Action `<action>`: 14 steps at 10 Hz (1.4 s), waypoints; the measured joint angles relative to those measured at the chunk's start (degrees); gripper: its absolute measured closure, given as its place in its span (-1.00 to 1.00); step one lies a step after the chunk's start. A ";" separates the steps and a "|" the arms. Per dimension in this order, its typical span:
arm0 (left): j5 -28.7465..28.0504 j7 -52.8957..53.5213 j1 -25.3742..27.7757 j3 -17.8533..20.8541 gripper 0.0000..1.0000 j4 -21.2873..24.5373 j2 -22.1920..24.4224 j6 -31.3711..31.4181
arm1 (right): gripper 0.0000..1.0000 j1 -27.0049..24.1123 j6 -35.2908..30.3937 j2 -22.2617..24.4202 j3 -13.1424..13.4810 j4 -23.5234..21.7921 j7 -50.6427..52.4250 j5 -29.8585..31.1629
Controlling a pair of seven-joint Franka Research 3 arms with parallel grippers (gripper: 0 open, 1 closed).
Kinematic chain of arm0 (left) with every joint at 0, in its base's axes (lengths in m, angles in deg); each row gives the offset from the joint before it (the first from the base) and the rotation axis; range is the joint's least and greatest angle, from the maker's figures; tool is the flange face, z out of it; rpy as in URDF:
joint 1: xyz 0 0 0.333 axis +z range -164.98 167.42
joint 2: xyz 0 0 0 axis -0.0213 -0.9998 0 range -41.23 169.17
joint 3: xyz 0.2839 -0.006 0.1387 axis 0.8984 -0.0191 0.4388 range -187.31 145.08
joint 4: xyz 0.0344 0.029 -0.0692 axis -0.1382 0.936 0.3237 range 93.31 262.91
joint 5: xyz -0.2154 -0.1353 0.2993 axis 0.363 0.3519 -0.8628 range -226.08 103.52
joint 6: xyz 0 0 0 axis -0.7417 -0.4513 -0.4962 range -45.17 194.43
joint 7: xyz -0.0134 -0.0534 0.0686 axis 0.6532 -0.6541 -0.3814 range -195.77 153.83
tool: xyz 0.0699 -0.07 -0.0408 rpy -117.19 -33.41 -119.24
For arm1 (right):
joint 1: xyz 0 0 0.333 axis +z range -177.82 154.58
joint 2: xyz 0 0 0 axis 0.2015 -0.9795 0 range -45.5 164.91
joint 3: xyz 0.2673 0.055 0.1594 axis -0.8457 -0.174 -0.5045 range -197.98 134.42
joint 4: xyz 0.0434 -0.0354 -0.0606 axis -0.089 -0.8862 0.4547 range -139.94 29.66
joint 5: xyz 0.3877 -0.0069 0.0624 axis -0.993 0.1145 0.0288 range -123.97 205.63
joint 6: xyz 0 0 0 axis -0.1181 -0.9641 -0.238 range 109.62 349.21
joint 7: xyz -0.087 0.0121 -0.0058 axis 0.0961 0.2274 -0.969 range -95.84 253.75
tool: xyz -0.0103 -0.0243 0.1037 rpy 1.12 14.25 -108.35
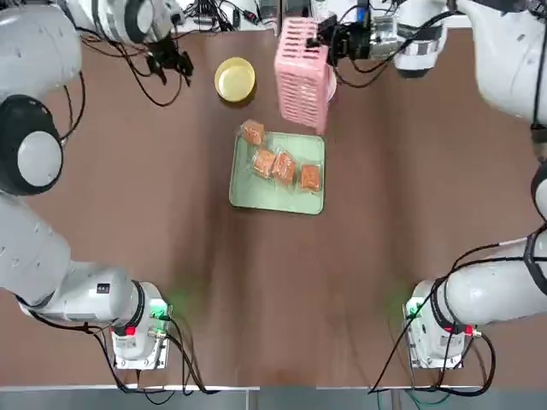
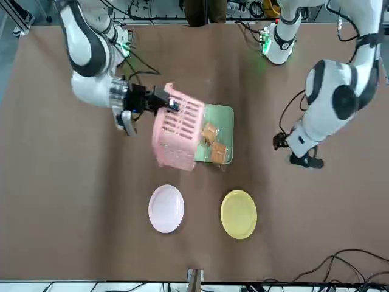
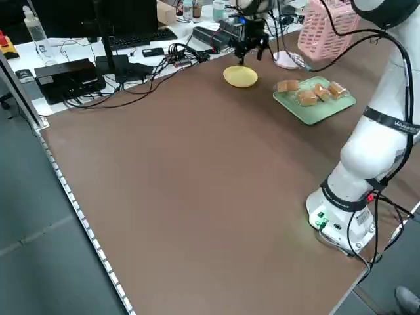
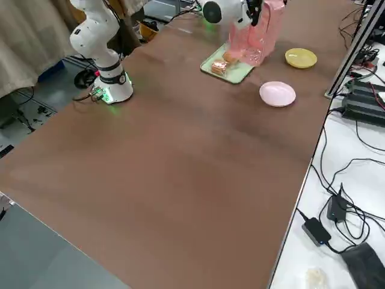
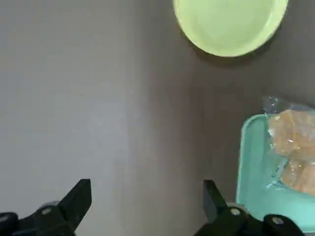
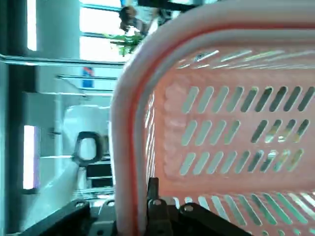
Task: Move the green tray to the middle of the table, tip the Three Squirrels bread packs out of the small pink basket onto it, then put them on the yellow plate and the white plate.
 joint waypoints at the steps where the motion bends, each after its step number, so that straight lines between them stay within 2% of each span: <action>1: -0.01 -5.39 -0.27 -4.82 -1.00 3.09 0.02 3.10 | 0.87 -0.13 -0.29 0.57 3.07 -0.47 -2.36 7.62; 3: -0.01 -13.70 -1.55 -11.97 -1.00 7.61 0.01 8.34 | 0.87 -0.28 -2.66 1.68 8.42 -0.65 -7.95 24.28; 5: -0.29 -21.40 -6.97 -13.14 -1.00 8.55 -1.87 12.67 | 0.87 -0.41 -7.94 2.93 14.28 -0.69 -13.35 43.46; 7: -6.80 -34.30 -13.30 -13.11 -1.00 7.03 -8.21 17.42 | 0.87 -0.70 -14.45 4.00 19.33 -0.65 -18.50 59.41; 8: -11.00 -40.15 -15.30 -13.08 -1.00 4.97 -12.20 17.83 | 0.87 -0.87 -15.07 4.14 20.52 -0.57 -20.37 65.92; 10: -16.81 -46.21 -16.59 -12.97 -1.00 0.65 -18.78 17.95 | 0.87 -0.71 -14.49 4.15 20.50 -0.56 -28.53 76.58; 12: -17.32 -46.35 -16.48 -12.05 -1.00 -1.56 -21.13 17.95 | 0.87 -0.45 -12.27 3.50 20.20 -1.32 -32.84 80.19; 14: -17.60 -46.54 -17.27 -10.59 -1.00 -3.84 -22.81 17.95 | 0.87 -0.37 -6.65 1.44 20.14 -3.95 -34.23 82.12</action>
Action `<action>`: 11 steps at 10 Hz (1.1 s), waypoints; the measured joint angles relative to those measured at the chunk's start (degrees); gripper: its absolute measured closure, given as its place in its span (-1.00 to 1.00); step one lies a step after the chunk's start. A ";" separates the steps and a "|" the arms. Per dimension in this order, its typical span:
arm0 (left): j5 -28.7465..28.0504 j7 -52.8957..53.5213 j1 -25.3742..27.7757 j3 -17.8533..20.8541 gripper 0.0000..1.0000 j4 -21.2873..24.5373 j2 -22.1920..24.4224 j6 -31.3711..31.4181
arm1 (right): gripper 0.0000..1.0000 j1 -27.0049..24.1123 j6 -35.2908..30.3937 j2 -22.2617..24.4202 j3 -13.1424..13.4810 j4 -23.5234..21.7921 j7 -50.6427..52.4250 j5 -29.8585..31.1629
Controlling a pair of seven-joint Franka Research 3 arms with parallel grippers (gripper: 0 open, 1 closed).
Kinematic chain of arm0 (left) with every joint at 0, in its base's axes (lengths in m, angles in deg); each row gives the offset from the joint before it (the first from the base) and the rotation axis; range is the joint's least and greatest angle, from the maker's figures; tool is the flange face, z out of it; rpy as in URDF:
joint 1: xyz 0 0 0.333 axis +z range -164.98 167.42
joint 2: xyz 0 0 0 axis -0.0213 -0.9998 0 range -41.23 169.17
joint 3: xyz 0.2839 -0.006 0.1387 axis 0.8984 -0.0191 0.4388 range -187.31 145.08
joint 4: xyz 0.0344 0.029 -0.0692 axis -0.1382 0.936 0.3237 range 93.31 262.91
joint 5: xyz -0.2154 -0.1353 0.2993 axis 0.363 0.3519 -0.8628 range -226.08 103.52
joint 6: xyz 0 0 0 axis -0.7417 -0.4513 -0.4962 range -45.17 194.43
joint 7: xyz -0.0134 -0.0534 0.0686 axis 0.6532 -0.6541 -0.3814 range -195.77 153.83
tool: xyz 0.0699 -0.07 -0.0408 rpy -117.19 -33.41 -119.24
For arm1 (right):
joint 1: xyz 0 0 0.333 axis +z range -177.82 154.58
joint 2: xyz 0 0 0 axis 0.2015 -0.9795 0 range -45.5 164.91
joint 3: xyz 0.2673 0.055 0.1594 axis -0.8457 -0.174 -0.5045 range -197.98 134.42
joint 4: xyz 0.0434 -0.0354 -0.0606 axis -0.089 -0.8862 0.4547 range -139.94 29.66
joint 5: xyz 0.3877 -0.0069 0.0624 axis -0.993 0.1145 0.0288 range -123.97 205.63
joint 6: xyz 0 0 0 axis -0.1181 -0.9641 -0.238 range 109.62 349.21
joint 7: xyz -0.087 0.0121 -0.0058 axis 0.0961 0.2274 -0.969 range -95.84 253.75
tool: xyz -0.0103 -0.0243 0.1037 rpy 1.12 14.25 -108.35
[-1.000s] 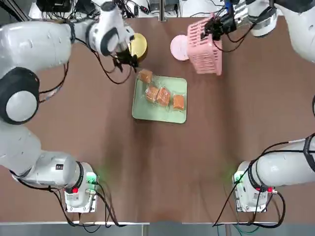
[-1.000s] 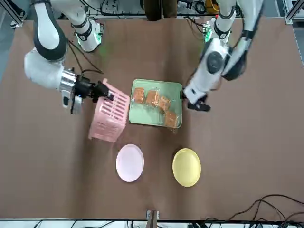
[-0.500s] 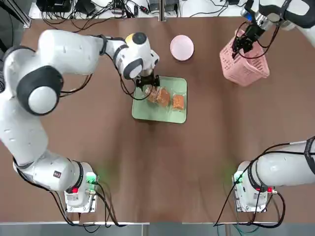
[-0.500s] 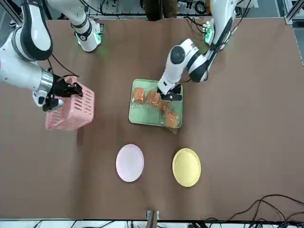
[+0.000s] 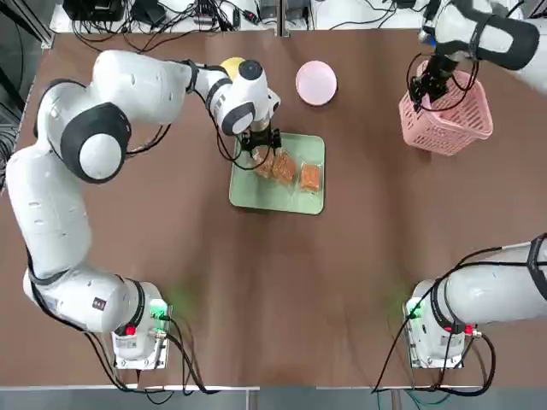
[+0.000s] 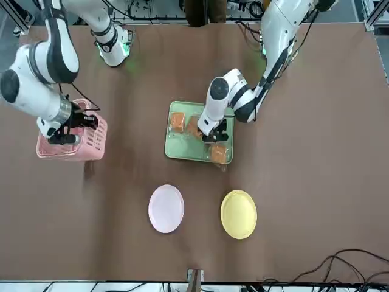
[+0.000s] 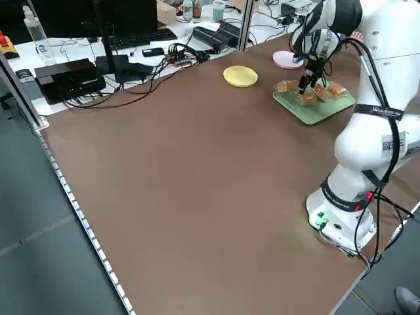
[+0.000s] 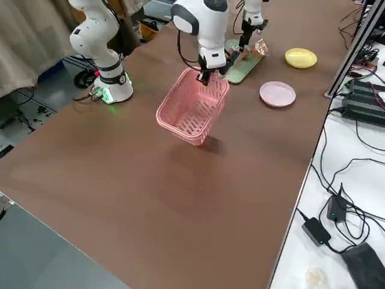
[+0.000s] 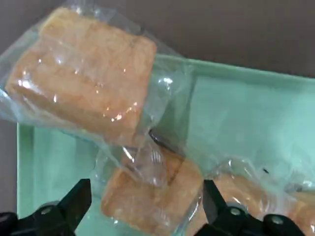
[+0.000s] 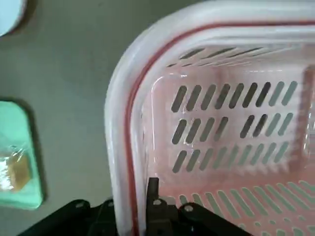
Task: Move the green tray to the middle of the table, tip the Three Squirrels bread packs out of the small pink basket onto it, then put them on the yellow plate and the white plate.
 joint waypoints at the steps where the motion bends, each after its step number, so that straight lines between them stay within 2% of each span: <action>1: -0.24 -0.78 -2.19 2.13 -1.00 -1.70 -1.24 0.00 | 0.87 0.20 2.74 -1.14 -0.02 -1.28 -0.22 0.07; 3: -0.44 -2.95 -8.24 7.14 -1.00 -4.63 -3.55 0.00 | 0.87 0.68 6.98 -3.82 -0.08 -2.87 -0.62 0.18; 6: -0.59 -4.15 -10.41 8.66 -1.00 -5.34 -3.86 -0.19 | 0.83 0.81 12.84 -5.64 -0.08 -6.27 -0.78 0.28; 8: -0.60 -4.15 -10.44 8.66 -1.00 -5.40 -3.86 -2.13 | 0.31 0.83 12.34 -5.61 -0.09 -6.63 -0.79 0.32; 9: -0.60 -4.15 -10.49 8.64 -1.00 -5.48 -3.85 -4.21 | -0.02 0.83 11.21 -5.57 -0.09 -6.46 -0.82 0.33; 11: -0.62 -4.15 -10.56 8.58 -1.00 -5.50 -3.81 -9.16 | -0.61 0.68 5.76 -5.12 -0.03 -2.88 -0.89 0.40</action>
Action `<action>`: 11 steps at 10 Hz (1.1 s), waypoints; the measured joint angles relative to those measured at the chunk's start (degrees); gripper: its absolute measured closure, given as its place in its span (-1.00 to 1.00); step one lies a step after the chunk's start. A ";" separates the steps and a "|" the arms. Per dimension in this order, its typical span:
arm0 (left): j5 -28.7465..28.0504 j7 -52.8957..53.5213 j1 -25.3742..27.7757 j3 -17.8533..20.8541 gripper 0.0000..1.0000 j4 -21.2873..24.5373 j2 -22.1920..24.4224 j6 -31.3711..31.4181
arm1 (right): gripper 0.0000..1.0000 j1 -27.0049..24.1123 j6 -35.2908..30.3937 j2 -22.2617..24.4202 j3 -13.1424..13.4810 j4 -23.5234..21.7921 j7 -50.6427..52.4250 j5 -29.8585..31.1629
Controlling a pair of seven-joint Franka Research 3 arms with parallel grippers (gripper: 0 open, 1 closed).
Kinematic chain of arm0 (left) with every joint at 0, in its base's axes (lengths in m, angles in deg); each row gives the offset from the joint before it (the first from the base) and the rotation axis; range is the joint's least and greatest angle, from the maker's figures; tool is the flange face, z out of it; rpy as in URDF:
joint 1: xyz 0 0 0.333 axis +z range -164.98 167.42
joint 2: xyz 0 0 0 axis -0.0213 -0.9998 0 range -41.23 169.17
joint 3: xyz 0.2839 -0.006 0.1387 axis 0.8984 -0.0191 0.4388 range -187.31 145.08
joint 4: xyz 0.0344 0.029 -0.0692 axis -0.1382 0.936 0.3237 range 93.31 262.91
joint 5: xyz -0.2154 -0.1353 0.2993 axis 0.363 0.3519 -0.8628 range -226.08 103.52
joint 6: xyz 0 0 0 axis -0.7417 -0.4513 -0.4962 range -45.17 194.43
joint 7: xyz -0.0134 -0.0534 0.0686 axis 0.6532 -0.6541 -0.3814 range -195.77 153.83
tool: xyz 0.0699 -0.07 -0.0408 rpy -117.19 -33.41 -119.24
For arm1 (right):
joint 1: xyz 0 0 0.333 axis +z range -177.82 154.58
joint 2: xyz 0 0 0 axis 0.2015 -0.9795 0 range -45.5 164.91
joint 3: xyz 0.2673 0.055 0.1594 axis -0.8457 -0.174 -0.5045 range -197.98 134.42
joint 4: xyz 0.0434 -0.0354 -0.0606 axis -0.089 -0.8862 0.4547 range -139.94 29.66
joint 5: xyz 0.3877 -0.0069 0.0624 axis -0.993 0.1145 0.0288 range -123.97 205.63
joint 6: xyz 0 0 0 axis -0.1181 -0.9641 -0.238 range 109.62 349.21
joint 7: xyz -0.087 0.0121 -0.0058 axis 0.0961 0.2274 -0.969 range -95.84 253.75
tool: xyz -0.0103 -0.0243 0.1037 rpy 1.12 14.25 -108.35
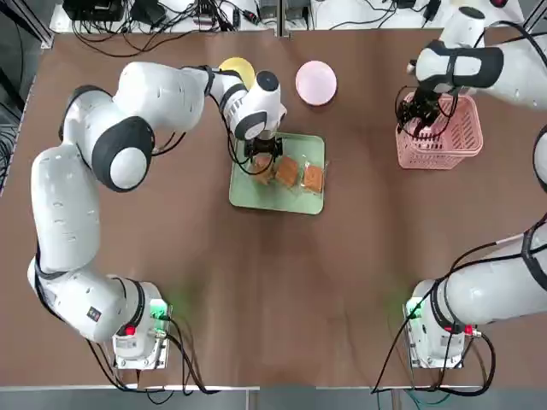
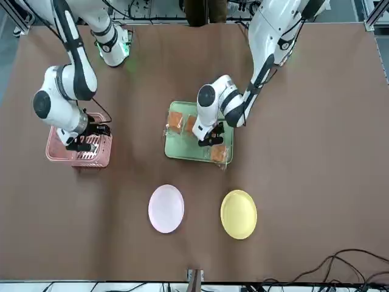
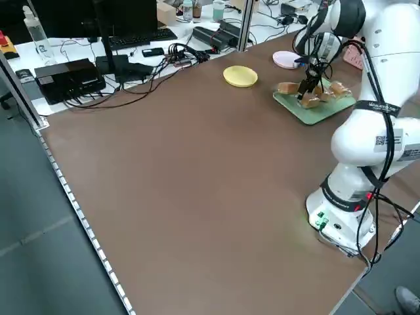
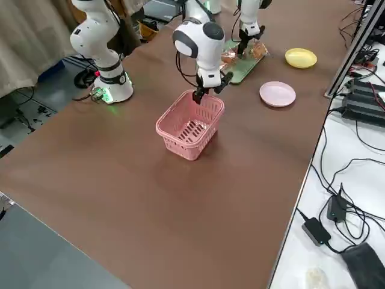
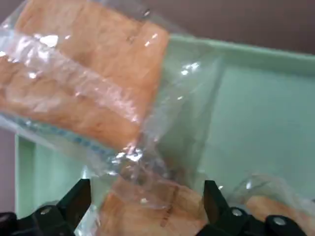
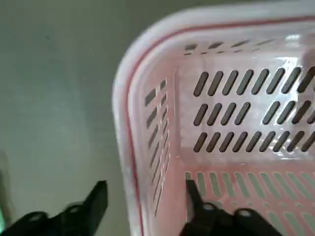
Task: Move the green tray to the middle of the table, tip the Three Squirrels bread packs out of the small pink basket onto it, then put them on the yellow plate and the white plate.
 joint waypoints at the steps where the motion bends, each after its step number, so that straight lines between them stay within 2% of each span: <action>1: 0.00 0.00 -0.02 -0.09 -1.00 0.03 0.02 -2.53 | -0.89 -0.34 -4.40 0.34 0.14 4.50 -0.03 0.10; 2: -0.01 0.00 -0.04 -0.25 -1.00 0.18 0.06 -4.07 | -0.97 -0.79 -9.08 0.83 0.31 9.89 -0.05 0.23; 6: -0.03 0.06 0.17 -0.20 -1.00 0.88 0.21 -8.23 | -0.97 -3.61 -31.53 2.20 0.51 35.30 -0.08 2.84; 7: -0.03 0.10 0.37 -0.03 -1.00 0.89 0.22 -9.51 | -0.97 -4.25 -34.65 2.43 0.50 39.81 0.07 3.68; 8: -0.03 0.13 0.53 0.11 -1.00 0.89 0.23 -10.43 | -0.97 -5.14 -36.11 2.45 0.15 42.48 1.15 4.40; 9: -0.04 0.13 0.69 0.18 -1.00 0.88 0.28 -10.84 | -0.97 -6.78 -37.64 2.44 -1.43 43.47 2.23 6.47; 11: -0.15 0.80 1.78 0.31 -1.00 0.48 1.41 -10.94 | -0.98 -10.97 -40.37 2.43 -7.07 43.69 2.04 10.58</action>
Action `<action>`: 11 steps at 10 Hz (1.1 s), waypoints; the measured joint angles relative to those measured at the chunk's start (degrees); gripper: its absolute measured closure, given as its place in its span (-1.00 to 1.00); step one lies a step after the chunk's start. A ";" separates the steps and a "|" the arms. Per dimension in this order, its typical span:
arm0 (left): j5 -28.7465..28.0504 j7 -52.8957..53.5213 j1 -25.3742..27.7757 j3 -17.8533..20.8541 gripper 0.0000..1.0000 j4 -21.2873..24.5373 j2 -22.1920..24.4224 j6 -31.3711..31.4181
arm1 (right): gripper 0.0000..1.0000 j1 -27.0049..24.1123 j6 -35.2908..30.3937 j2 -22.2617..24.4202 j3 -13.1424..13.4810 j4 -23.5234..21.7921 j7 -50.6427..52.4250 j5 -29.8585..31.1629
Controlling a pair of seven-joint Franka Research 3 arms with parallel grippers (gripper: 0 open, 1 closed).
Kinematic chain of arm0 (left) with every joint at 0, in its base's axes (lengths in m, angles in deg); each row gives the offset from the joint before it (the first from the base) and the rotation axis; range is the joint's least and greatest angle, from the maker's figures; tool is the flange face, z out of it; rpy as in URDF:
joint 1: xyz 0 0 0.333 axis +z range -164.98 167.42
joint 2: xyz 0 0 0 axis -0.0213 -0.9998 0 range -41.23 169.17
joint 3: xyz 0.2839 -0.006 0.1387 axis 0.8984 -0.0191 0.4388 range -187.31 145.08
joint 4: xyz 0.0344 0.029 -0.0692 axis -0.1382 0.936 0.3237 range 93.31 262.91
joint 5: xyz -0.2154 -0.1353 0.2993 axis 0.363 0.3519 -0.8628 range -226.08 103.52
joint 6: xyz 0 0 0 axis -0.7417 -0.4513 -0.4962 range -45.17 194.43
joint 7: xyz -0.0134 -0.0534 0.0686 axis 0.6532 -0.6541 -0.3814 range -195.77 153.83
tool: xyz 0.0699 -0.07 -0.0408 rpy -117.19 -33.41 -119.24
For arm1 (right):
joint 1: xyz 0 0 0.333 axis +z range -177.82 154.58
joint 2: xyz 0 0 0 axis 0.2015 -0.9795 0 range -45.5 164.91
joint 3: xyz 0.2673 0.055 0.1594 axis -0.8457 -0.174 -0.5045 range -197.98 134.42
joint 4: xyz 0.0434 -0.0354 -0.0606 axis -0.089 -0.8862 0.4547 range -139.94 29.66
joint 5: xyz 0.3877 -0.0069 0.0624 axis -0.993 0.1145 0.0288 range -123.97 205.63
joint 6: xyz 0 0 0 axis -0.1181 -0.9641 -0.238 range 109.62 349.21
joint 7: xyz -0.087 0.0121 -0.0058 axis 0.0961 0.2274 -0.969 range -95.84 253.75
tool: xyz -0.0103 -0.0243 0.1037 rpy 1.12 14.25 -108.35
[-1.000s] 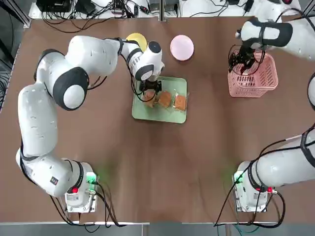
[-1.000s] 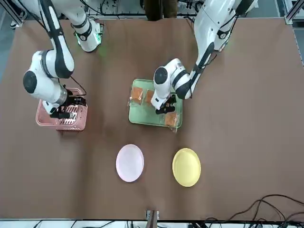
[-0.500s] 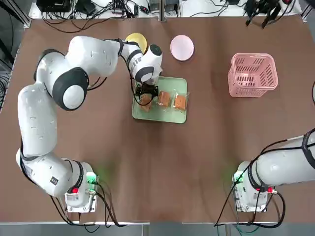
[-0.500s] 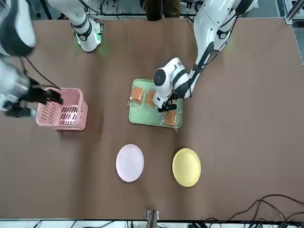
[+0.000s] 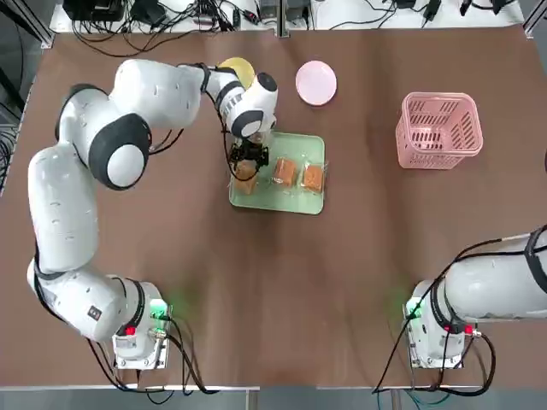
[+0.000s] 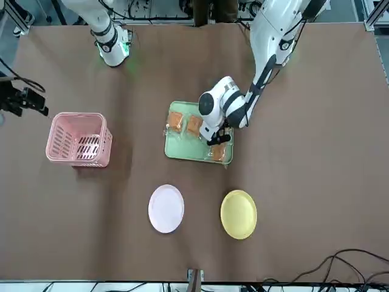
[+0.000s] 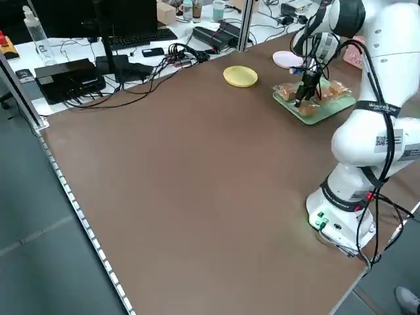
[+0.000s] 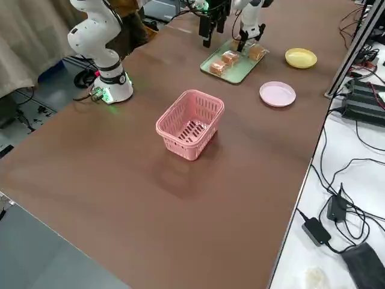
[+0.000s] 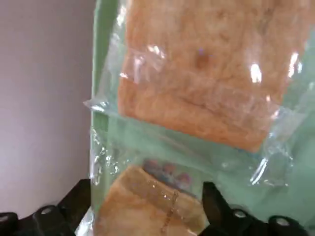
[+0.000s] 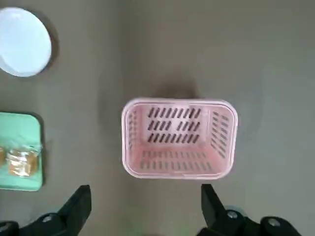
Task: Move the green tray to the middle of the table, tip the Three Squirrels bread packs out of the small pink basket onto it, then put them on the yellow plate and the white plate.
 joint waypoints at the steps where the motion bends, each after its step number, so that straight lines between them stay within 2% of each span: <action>1: -0.02 0.64 0.98 0.02 -1.00 -0.84 1.45 -0.25 | -0.98 -0.96 -0.91 0.00 -1.12 0.00 -0.12 0.38; 3: -0.02 0.97 1.57 -0.02 -1.00 -3.71 4.39 -3.88 | -0.97 -1.65 -1.99 0.00 -1.23 0.01 -1.30 0.41; 6: 1.06 -0.67 0.09 -0.65 -1.00 -10.60 5.08 -5.78 | -0.90 -1.83 -2.12 0.02 -1.26 0.94 -3.18 0.43; 9: 2.24 -7.28 -5.35 -0.49 -1.00 -19.16 0.38 -4.49 | -0.91 -1.83 -2.44 0.02 -1.42 1.49 -3.38 0.42; 11: 2.12 -10.07 -8.86 0.61 -1.00 -22.73 -4.21 2.73 | -0.91 -1.83 -2.82 0.02 -1.61 1.49 -3.41 0.42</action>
